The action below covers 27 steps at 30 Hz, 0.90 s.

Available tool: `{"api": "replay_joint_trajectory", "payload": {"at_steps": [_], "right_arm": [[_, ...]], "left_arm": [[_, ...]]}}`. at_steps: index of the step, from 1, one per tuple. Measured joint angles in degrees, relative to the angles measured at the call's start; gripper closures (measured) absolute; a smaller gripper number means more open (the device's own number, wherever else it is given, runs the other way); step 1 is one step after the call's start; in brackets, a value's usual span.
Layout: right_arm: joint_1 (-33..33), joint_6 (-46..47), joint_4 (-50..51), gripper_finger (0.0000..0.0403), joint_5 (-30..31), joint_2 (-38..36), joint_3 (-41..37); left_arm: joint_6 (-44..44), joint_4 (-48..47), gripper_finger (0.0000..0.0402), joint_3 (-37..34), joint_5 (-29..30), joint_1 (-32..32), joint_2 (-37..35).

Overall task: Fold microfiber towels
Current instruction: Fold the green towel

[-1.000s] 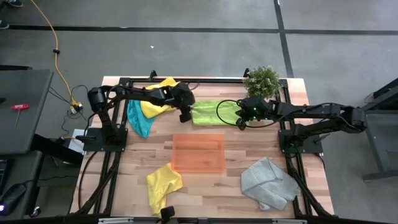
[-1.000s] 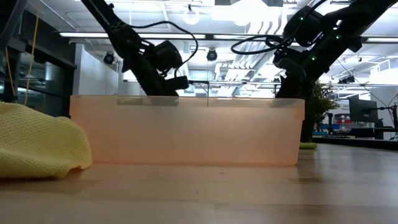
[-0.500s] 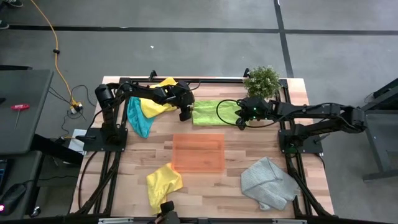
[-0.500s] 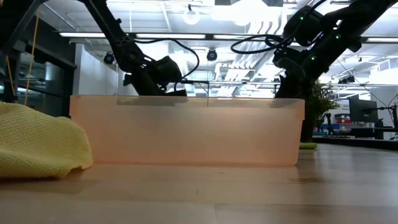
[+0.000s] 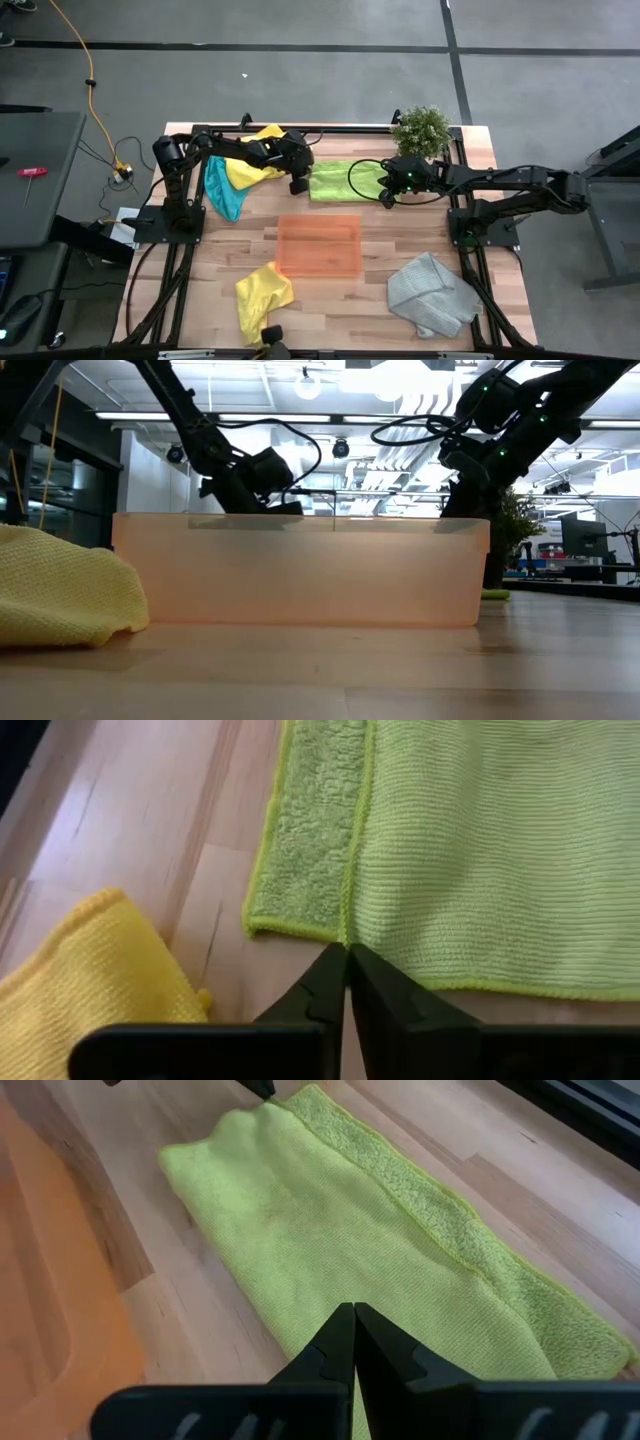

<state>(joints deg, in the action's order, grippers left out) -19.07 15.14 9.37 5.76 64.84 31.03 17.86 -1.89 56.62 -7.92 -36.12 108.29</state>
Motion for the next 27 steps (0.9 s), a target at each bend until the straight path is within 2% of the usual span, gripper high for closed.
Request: {"api": "replay_joint_trajectory", "payload": {"at_steps": [4, 11, 20, 27], "right_arm": [[0.0, 0.0, 0.0, 0.0402, -0.22, 0.0, 0.0], [0.0, 0.02, -0.02, 0.0402, -0.2, 0.0, 0.0], [0.0, -0.15, -0.02, 0.0402, -0.18, 0.0, 0.0], [0.0, -0.09, -0.48, 0.0402, -0.18, 0.01, 0.0]], "left_arm": [[0.2, 0.02, 0.0399, 0.57, 0.04, 1.12, -0.37], [1.13, 0.79, 0.0401, 6.2, 0.57, 1.8, -0.55], [1.14, -1.53, 0.0401, 7.08, 8.12, 0.24, 0.19], [-0.54, -2.21, 0.0401, 6.96, 6.22, -0.38, 5.29]]}}
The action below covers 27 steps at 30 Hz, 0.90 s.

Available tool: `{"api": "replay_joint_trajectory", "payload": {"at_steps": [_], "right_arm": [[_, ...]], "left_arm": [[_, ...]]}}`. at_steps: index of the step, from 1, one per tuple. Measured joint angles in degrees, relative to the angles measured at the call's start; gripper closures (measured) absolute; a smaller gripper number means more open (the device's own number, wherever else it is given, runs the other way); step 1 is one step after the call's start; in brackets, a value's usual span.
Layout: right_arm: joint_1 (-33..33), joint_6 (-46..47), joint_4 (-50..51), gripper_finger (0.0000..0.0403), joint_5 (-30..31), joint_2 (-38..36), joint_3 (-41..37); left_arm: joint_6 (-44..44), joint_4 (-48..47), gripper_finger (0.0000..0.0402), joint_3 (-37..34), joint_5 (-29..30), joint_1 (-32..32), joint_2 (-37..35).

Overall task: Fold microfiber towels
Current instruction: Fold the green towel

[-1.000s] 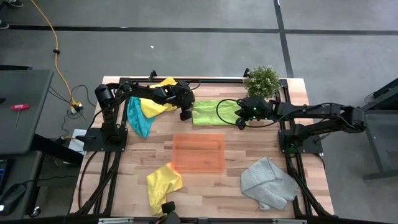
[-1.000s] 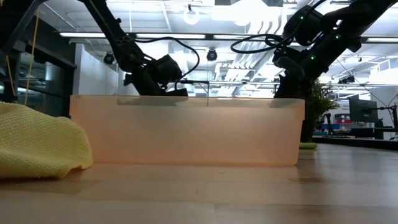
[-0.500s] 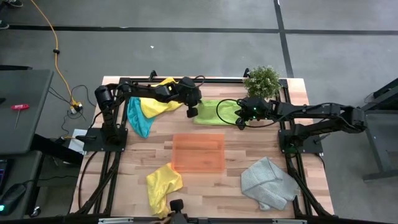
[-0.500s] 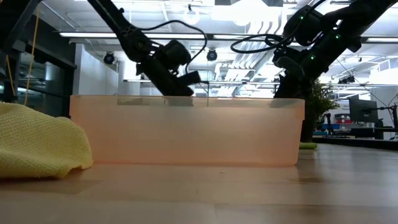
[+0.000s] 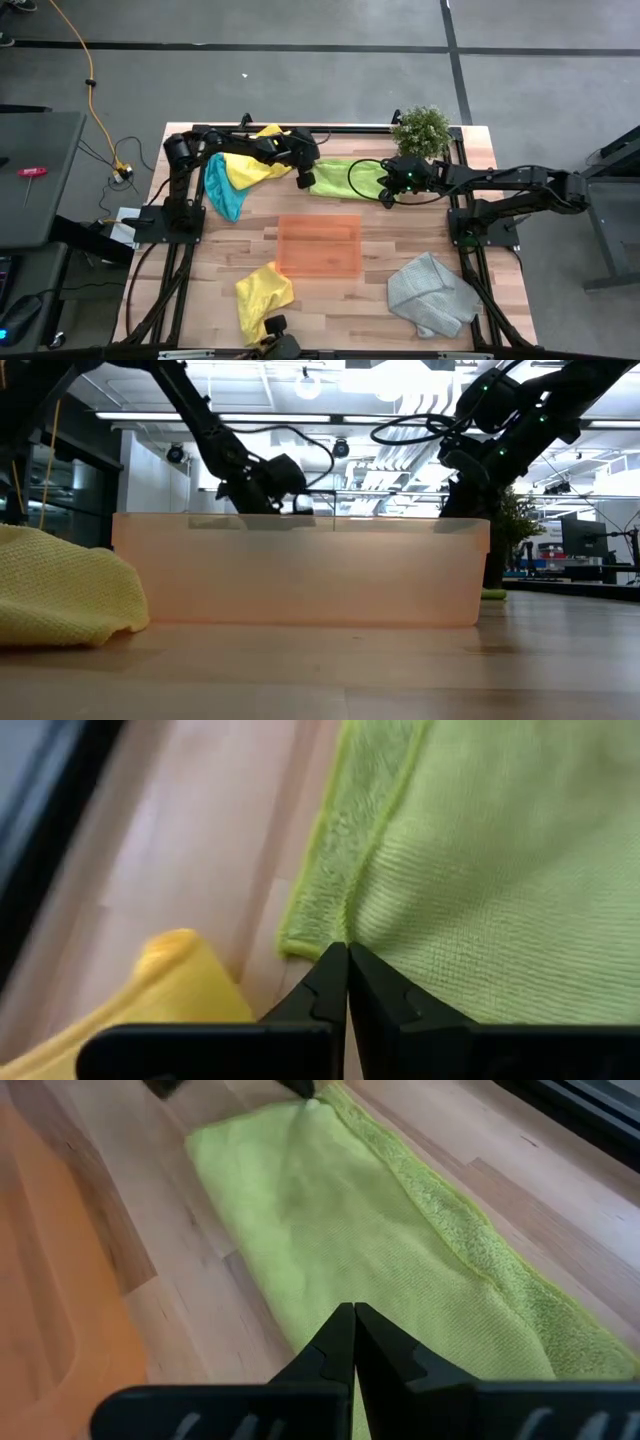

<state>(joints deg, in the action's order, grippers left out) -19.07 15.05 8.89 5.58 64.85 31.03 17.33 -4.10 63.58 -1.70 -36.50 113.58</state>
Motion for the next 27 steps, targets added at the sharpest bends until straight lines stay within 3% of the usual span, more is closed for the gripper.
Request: {"api": "replay_joint_trajectory", "payload": {"at_steps": [4, 9, 15, 21, 27], "right_arm": [[0.0, 1.19, -0.04, 0.0402, 1.13, 0.01, 0.0], [-0.76, 3.9, 3.5, 0.0402, 8.0, 0.01, -0.01], [-3.82, 6.1, 8.01, 0.0391, 8.39, 1.21, -0.02], [-5.65, 9.57, 6.27, 0.0376, 8.36, 8.39, -0.02], [-4.95, 10.84, 4.2, 0.0399, 6.63, 16.87, -0.04]], "left_arm": [[0.24, 0.75, 0.0401, 0.14, 2.71, 1.04, 0.1], [-0.69, 0.03, 0.0401, 0.14, 2.88, 1.39, 0.1], [-1.07, -0.77, 0.0401, 0.17, 4.32, 1.43, 0.08], [-1.28, -0.86, 0.0401, 0.17, 4.32, 1.41, 0.08], [-1.3, -1.17, 0.0401, 0.17, 4.41, 1.41, 0.08]]}}
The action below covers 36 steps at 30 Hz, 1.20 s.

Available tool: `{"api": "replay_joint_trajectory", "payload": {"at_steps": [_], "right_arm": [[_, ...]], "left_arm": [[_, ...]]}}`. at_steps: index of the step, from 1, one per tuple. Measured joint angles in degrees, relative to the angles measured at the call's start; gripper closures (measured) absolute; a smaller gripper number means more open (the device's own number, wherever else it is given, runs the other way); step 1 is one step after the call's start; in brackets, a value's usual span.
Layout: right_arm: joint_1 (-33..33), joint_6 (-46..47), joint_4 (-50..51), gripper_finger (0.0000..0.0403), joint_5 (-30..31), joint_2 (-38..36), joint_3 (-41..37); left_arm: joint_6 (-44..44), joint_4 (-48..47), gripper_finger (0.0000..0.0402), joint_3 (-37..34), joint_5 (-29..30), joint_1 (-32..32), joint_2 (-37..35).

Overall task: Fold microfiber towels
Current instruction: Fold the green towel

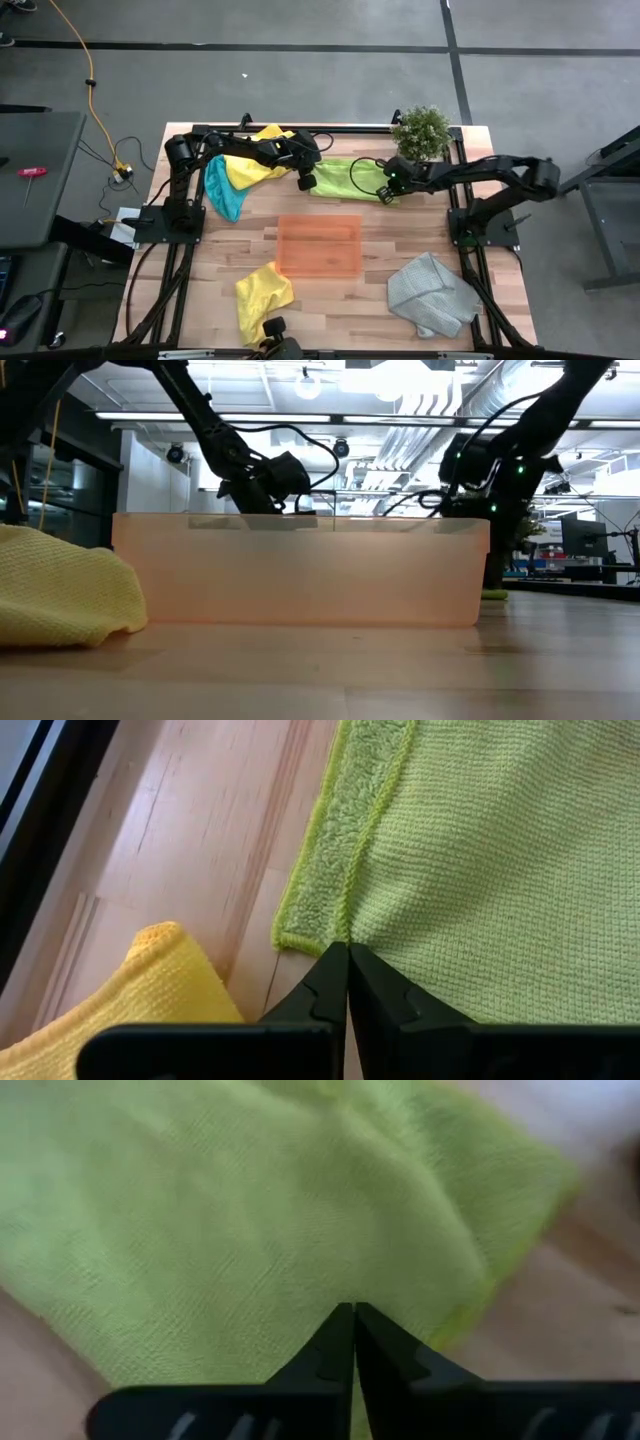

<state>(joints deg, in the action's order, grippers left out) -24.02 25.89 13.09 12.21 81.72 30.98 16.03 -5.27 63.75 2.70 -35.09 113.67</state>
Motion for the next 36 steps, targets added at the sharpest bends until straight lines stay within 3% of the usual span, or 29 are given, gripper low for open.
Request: {"api": "replay_joint_trajectory", "payload": {"at_steps": [9, 18, 25, 31, 36], "right_arm": [[10.14, 5.9, -5.54, 0.0402, -1.06, 5.81, 0.35], [19.23, 12.05, 0.57, 0.0402, 1.56, 4.04, 0.25], [20.36, 10.41, 5.36, 0.0403, -0.09, -3.28, -0.42], [19.46, 8.57, 12.42, 0.0403, 8.48, -13.14, -0.22], [16.16, 5.6, 11.8, 0.0389, 8.58, -16.51, -0.2]], "left_arm": [[0.06, -3.98, 0.0401, 0.13, 1.0, 0.02, -0.52], [0.02, -7.66, 0.0401, 0.2, 2.18, 0.14, -0.79], [0.04, -7.66, 0.0401, 0.14, 2.89, 0.7, -0.66], [0.04, -7.33, 0.0401, 0.04, 2.89, 0.68, -0.58], [0.04, -7.13, 0.0401, 0.0, 2.77, 0.68, -0.55]]}}
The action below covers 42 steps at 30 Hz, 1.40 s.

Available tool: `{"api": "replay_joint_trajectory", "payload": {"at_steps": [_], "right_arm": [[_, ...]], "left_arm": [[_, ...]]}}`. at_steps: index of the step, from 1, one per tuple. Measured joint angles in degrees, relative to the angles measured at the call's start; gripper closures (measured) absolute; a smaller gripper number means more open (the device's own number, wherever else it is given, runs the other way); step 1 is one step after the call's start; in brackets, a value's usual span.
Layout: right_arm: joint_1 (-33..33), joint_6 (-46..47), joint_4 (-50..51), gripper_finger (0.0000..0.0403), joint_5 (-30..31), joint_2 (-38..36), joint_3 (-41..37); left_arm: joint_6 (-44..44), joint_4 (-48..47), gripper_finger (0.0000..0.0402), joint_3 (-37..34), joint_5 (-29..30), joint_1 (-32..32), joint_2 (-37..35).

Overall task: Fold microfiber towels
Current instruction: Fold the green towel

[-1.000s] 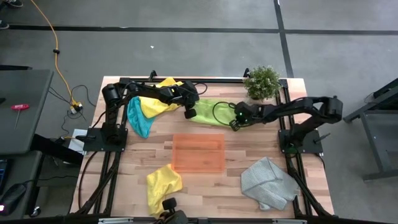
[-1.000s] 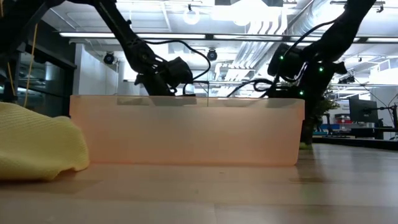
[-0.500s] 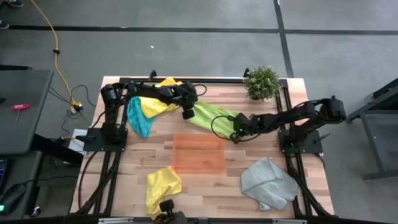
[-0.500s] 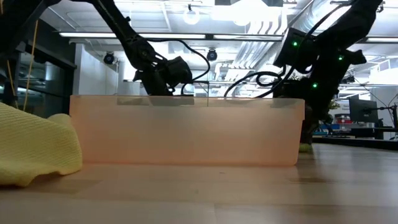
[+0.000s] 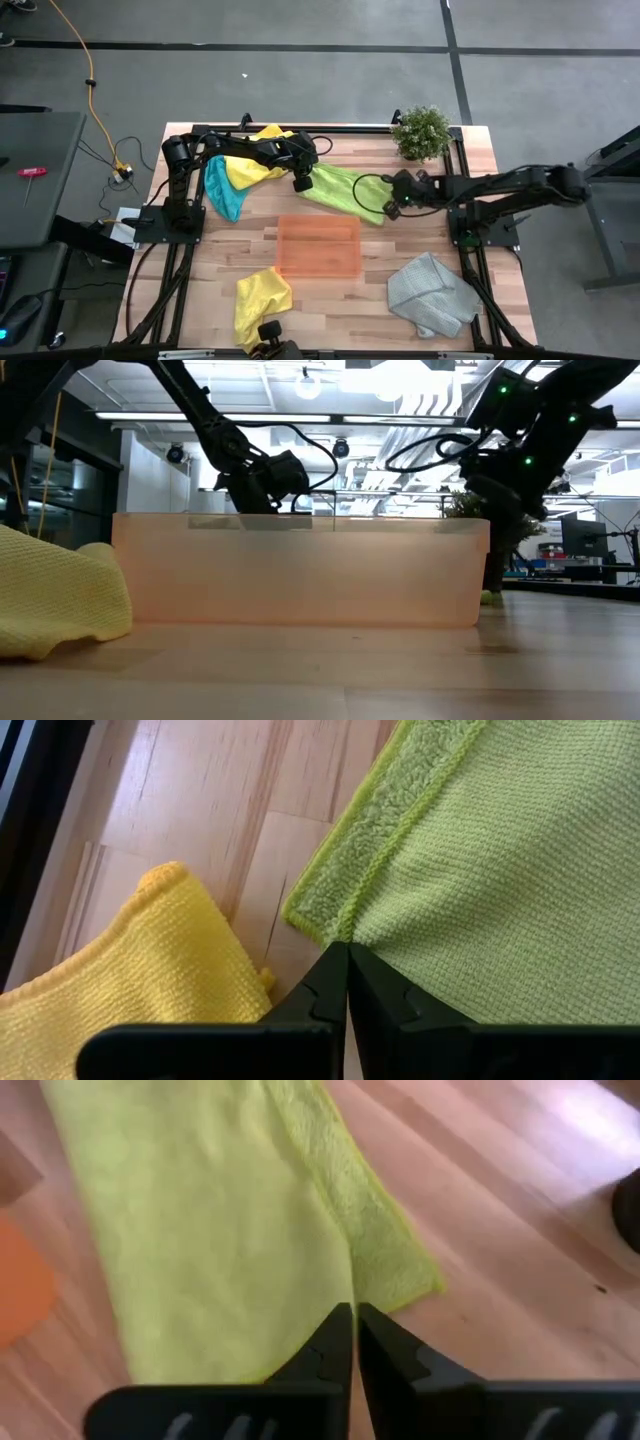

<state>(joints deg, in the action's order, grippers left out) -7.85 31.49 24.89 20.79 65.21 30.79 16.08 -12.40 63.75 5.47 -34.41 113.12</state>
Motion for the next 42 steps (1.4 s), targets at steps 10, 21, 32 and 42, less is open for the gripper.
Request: {"api": "replay_joint_trajectory", "payload": {"at_steps": [10, 21, 32, 42], "right_arm": [[-10.95, -4.39, -13.81, 0.0236, -16.92, 0.76, -6.72], [-12.61, 10.37, -39.0, 0.0189, -23.23, -1.62, -22.45], [-12.61, 17.37, -44.33, 0.0194, -23.64, -1.19, -23.76], [-12.61, 21.72, -45.64, 0.0194, -24.13, -0.94, -23.74]], "left_arm": [[-0.3, 0.17, 0.0401, -0.04, -0.11, 0.0, 0.02], [-0.48, 0.33, 0.0401, -0.04, -0.11, 0.0, 0.0], [-0.57, 0.35, 0.0401, -0.04, -0.09, 0.0, 0.02], [-0.98, 0.62, 0.0401, -0.04, -0.04, 0.0, 0.02]]}}
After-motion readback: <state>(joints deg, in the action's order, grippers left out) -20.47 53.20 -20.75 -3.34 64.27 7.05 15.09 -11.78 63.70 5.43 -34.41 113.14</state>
